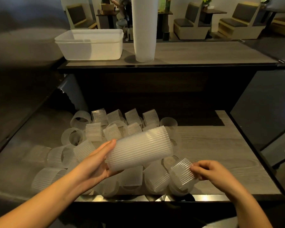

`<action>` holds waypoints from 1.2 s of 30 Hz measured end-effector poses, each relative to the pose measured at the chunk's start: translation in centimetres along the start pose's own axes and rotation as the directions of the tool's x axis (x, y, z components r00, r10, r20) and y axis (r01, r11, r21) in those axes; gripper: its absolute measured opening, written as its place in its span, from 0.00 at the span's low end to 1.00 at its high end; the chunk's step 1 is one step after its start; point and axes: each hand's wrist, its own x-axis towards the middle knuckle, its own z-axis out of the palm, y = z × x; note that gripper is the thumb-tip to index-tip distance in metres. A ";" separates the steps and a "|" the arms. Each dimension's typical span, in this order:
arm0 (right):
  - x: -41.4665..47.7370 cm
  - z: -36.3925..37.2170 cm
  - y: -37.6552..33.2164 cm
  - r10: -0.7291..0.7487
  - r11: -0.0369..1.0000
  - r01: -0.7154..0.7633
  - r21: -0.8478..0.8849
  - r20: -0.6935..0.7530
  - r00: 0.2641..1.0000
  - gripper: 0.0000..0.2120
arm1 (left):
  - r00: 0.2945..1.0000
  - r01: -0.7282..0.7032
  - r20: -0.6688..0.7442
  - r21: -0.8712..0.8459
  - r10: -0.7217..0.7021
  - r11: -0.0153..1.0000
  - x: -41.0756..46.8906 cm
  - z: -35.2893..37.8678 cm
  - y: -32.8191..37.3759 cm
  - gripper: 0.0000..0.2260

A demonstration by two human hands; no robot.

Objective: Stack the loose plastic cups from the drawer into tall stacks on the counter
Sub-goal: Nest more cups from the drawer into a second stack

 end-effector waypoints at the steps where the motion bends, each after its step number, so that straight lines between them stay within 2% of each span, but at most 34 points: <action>1: -0.3 -0.2 -0.5 -0.014 0.998 0.015 0.054 -0.009 1.000 0.07 | 1.000 0.000 -0.001 0.004 0.000 1.000 0.0 0.1 0.0 0.23; 4: -1.2 -0.8 -1.9 -0.087 0.969 0.112 0.218 -0.122 0.989 0.07 | 1.000 0.004 -0.003 0.015 -0.004 1.000 0.2 0.2 0.0 0.23; 7: -1.3 -1.2 -2.6 -0.141 0.898 0.230 0.376 -0.251 0.958 0.30 | 1.000 0.006 -0.014 0.031 -0.006 0.999 0.4 0.3 0.0 0.23; 10: -1.2 -1.5 -2.9 -0.158 0.844 0.277 0.460 -0.281 0.947 0.34 | 1.000 0.010 -0.011 0.033 -0.010 0.999 0.4 0.4 0.0 0.23; 14: -1.5 -0.9 -3.8 -0.179 0.823 0.287 0.490 -0.256 0.950 0.31 | 1.000 0.009 -0.009 0.041 -0.009 0.999 0.5 0.5 -0.1 0.23; 17: -1.4 -0.2 -4.2 -0.154 0.820 0.247 0.516 -0.216 0.964 0.13 | 1.000 0.002 -0.011 0.067 -0.001 0.998 0.5 0.7 0.0 0.23; 19: -1.2 0.2 -4.2 -0.140 0.846 0.229 0.481 -0.214 0.967 0.07 | 1.000 -0.008 -0.018 0.078 0.010 0.997 0.5 0.8 0.0 0.22; 26: -1.2 0.7 -4.6 -0.183 0.892 0.259 0.371 -0.227 0.957 0.06 | 1.000 -0.013 -0.024 0.092 0.015 0.996 0.5 1.1 0.1 0.24; 32: -1.4 2.3 -5.7 -0.295 0.909 0.320 0.267 -0.129 0.947 0.07 | 1.000 -0.013 -0.027 0.101 0.016 0.995 0.7 1.2 0.1 0.23; 36: -1.3 3.0 -6.0 -0.330 0.901 0.354 0.250 -0.131 0.935 0.08 | 1.000 -0.013 -0.019 0.082 0.014 0.997 0.9 1.1 0.0 0.23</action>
